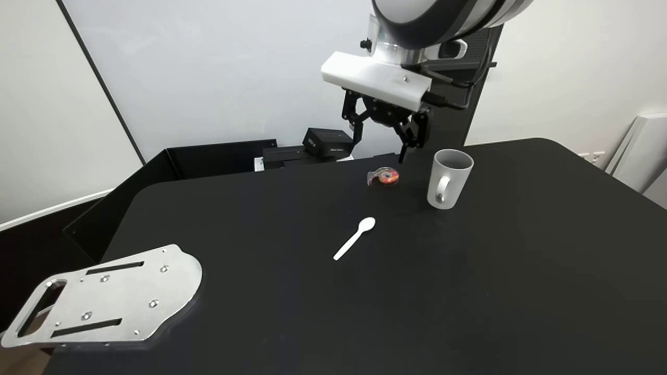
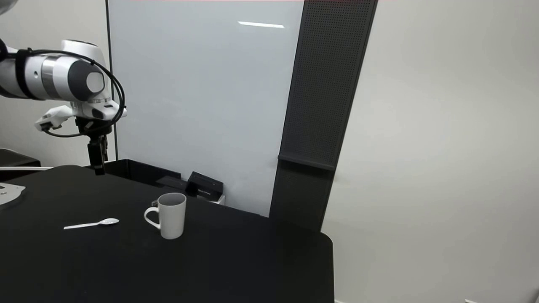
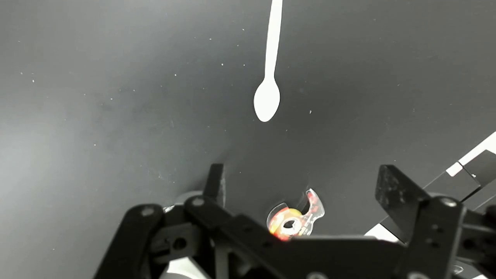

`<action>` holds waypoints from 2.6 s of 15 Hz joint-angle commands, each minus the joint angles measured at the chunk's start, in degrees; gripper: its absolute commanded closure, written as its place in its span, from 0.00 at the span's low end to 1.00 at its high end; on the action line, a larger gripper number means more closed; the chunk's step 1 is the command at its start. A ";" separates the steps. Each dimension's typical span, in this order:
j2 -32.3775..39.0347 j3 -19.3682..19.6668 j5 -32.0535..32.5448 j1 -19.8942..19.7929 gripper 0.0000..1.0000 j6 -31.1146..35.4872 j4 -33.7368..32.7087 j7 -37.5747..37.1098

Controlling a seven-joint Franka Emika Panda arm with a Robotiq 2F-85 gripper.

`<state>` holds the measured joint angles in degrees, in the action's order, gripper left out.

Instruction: Take the white spoon from the table and place it in the white cup

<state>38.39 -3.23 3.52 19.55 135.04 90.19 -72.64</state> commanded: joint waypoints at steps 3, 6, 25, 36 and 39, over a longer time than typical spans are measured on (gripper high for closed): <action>1.15 1.15 -0.31 1.20 0.00 -0.03 -0.44 -0.72; 4.09 1.81 -0.63 2.10 0.00 0.51 -1.31 -3.15; 20.67 5.04 -3.11 6.54 0.00 5.82 -11.83 -5.57; 26.89 5.50 -2.96 7.08 0.00 1.00 -20.37 -5.59; 27.93 5.61 -2.87 7.03 0.00 0.48 -21.44 -5.54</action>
<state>63.96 1.51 0.09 26.07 137.61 72.80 -76.47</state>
